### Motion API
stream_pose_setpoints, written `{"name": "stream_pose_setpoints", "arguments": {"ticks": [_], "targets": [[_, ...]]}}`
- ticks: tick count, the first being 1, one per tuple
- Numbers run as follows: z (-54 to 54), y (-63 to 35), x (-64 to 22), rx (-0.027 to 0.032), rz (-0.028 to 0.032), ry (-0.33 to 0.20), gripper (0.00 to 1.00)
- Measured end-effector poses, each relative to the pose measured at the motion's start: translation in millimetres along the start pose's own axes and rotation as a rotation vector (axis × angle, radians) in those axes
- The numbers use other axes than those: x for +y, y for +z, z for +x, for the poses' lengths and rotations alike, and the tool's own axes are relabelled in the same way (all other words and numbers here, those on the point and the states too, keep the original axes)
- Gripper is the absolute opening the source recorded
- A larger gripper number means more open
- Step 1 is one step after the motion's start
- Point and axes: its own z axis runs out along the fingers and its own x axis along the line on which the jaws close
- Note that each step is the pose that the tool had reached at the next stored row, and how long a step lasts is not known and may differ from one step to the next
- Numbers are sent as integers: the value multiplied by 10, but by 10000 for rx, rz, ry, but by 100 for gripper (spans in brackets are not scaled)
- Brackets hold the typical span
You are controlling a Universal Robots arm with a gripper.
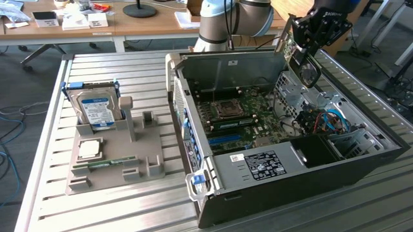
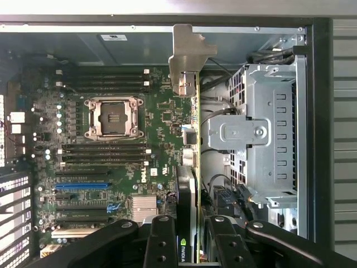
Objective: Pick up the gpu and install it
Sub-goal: 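Insert the gpu into the slot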
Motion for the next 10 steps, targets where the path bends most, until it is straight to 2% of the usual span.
{"name": "stream_pose_setpoints", "arguments": {"ticks": [5, 10], "targets": [[0, 0, 0, 5, -1, -51, 27], [0, 2, 0, 62, -16, -757, 27]]}}
